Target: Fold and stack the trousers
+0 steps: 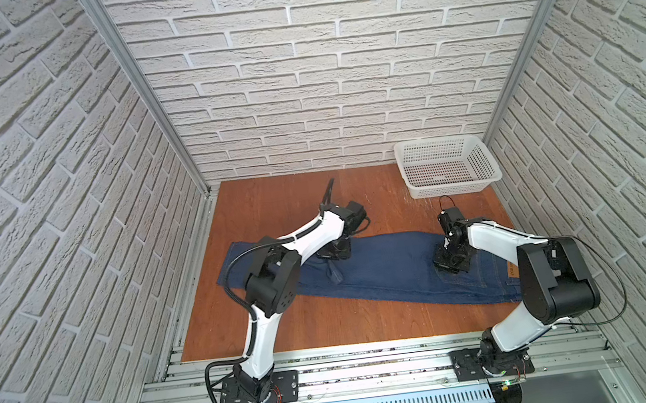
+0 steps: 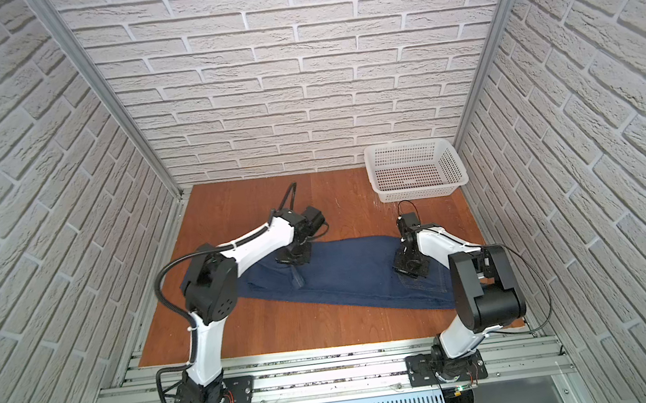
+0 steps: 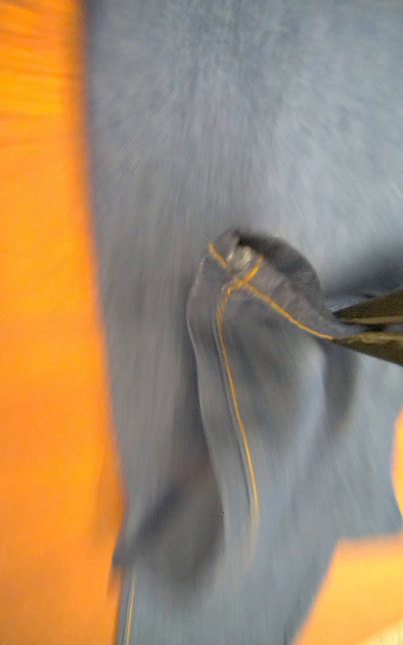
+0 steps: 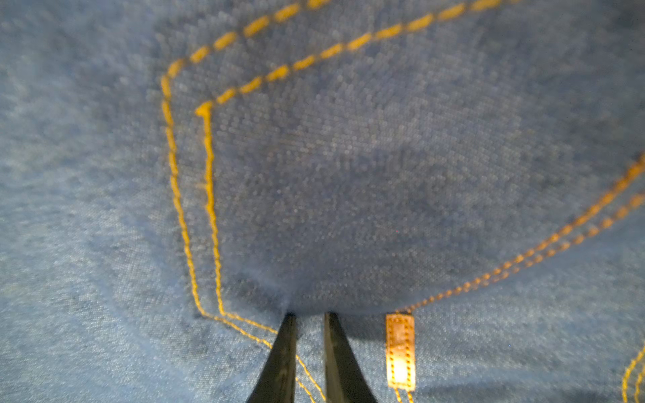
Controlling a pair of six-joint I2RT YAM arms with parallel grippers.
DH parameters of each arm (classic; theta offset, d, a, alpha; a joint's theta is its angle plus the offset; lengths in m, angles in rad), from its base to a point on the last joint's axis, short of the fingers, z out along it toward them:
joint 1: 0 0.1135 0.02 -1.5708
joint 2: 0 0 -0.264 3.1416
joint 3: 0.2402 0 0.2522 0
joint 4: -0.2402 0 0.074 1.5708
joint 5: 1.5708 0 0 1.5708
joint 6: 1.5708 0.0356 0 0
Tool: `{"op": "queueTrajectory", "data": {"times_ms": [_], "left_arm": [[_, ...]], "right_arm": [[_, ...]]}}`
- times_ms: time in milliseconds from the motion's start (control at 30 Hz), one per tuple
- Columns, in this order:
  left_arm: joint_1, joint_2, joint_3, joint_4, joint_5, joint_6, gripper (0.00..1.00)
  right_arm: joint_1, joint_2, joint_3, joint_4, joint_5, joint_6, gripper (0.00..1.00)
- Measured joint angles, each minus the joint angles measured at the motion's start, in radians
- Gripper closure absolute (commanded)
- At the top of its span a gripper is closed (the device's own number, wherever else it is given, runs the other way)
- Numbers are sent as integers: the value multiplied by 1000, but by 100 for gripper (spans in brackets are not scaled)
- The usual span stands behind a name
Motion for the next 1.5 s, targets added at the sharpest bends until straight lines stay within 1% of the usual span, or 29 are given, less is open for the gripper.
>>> {"op": "queueTrajectory", "data": {"times_ms": [67,133,233,333,433,533,633,767,1000,1067,1300,1500], "left_arm": [[73,-113,-6,-18,-29,36,100],[179,-236,-5,-26,-60,95,100],[337,-350,-3,-55,-93,185,100],[486,-388,1,-92,-135,274,100],[586,-387,6,-114,-164,350,100],[644,-380,22,-126,-194,405,100],[658,-369,56,-131,-223,452,100],[654,-350,109,-129,-217,495,100],[660,-320,89,-113,-193,517,100],[671,-279,78,-112,-198,516,100],[688,-65,69,-75,-233,517,99],[688,17,114,-53,-247,527,96]], "right_arm": [[0,0,0,0,0,-2,83],[0,0,0,0,-1,-5,83],[0,0,0,0,-1,-8,83],[0,0,0,0,-1,-8,83],[0,0,0,0,-2,-8,83],[0,0,0,1,-2,-8,83],[0,0,0,1,-4,-11,83],[0,0,0,1,-4,-13,83],[0,0,0,1,-5,-13,83],[0,0,0,1,-5,-13,83],[0,0,1,1,-6,-14,83],[0,0,0,1,-9,-14,83]]}}
